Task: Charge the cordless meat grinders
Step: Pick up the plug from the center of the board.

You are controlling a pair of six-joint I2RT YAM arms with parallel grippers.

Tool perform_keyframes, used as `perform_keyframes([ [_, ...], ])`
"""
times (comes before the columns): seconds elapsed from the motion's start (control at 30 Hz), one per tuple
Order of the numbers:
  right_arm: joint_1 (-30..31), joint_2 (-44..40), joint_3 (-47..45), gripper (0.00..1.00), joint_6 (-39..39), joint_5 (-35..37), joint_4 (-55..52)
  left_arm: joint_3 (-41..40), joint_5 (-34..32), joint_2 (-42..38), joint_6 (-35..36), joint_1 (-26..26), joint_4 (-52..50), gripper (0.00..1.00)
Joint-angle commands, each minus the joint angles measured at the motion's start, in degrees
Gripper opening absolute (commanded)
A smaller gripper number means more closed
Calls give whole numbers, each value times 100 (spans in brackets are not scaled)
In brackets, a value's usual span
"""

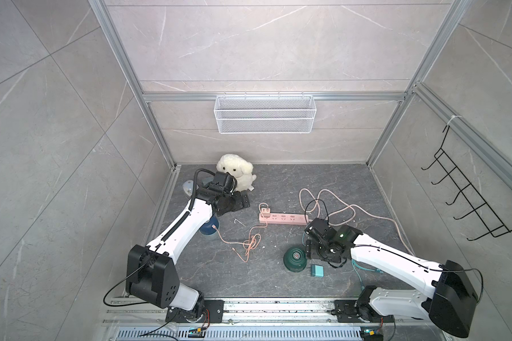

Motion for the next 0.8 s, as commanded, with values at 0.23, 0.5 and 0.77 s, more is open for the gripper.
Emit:
perform_keyframes([
  [0.23, 384, -284, -924, 72, 1054, -61, 342, -262, 384, -328, -32, 16, 362, 97],
  [0.5, 381, 67, -1090, 67, 804, -264, 982, -227, 460, -262, -121, 16, 309, 96],
  [0.77, 376, 93, -1242, 56, 706, -451, 1076, -155, 393, -234, -169, -2, 212, 95],
])
